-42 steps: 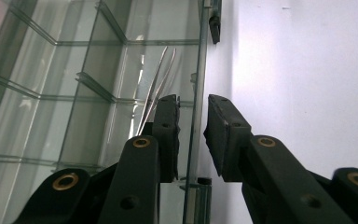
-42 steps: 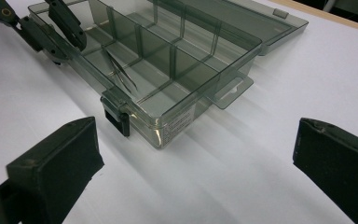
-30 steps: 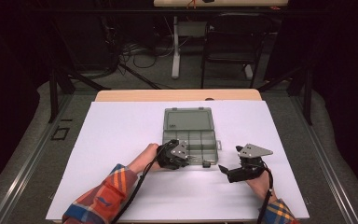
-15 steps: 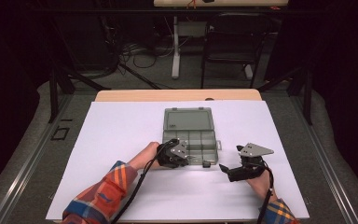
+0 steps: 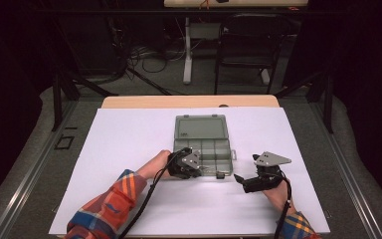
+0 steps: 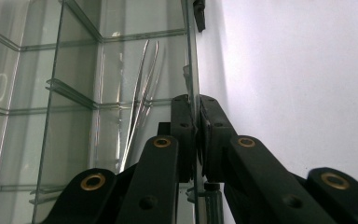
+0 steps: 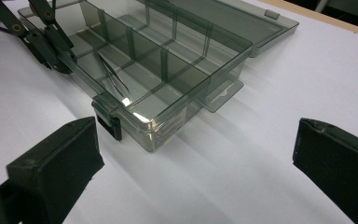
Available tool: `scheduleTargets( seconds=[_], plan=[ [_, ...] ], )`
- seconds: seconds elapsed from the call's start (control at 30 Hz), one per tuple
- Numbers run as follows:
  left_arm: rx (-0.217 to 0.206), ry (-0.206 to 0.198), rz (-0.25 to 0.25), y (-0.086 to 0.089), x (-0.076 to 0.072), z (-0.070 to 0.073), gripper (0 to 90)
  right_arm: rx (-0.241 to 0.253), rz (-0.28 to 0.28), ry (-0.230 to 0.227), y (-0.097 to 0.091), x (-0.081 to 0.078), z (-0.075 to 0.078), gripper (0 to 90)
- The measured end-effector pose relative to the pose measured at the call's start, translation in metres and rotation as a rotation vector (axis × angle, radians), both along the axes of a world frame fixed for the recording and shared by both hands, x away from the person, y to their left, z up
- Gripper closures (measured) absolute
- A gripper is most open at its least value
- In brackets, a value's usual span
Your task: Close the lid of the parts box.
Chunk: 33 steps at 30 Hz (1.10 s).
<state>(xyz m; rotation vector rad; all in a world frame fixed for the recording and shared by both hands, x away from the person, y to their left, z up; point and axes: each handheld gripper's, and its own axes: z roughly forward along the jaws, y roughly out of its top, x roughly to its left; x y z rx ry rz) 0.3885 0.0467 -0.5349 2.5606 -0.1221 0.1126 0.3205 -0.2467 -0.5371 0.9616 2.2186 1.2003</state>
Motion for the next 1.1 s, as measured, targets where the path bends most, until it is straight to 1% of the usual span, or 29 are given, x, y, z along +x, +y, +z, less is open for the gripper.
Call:
scheduleTargets(
  seconds=[0.07,0.13,0.3,0.37,0.43,0.53,0.57,0.63,0.73,0.83,0.93,1.03,1.1],
  plan=[
    [0.002,0.000,-0.006,0.000,0.000,0.000,85.6,-0.004,-0.003,-0.008,0.000,0.000,0.001,0.0],
    [0.011,-0.010,-0.016,-0.001,0.000,0.001,85.6,0.008,-0.006,-0.025,0.000,0.000,0.003,0.0],
    [0.005,-0.003,-0.027,0.000,0.001,0.000,85.6,0.009,0.001,-0.009,0.002,0.004,0.008,0.0],
    [0.011,-0.010,-0.032,-0.001,0.001,0.001,85.6,0.006,0.003,0.005,0.003,0.006,0.009,0.0],
    [0.018,-0.015,-0.038,-0.001,0.002,0.001,85.6,0.000,0.000,0.005,0.004,0.009,0.010,0.0],
    [0.023,-0.016,-0.039,-0.002,0.002,0.001,85.5,0.006,-0.003,0.012,0.003,0.015,0.013,0.0],
    [0.025,-0.016,-0.038,-0.002,0.001,0.001,85.6,0.006,-0.007,0.008,0.003,0.017,0.014,0.0],
    [0.026,-0.017,-0.041,-0.002,0.001,0.001,85.5,0.011,-0.010,0.021,0.002,0.021,0.015,0.0],
    [0.028,-0.019,-0.040,-0.002,0.001,0.001,85.5,0.007,-0.019,0.023,0.001,0.028,0.015,0.0],
    [0.038,-0.025,-0.038,-0.003,0.000,0.002,85.5,0.016,-0.022,0.037,0.001,0.033,0.016,0.0],
    [0.037,-0.025,-0.041,-0.003,0.000,0.002,85.5,0.003,-0.021,0.033,0.003,0.038,0.019,0.0],
    [0.029,-0.017,-0.043,-0.002,0.001,0.001,85.6,-0.007,-0.016,0.044,0.004,0.044,0.020,0.0],
    [0.032,-0.020,-0.045,-0.002,0.001,0.001,85.5,-0.013,-0.015,0.051,0.004,0.049,0.020,0.0]
  ],
)
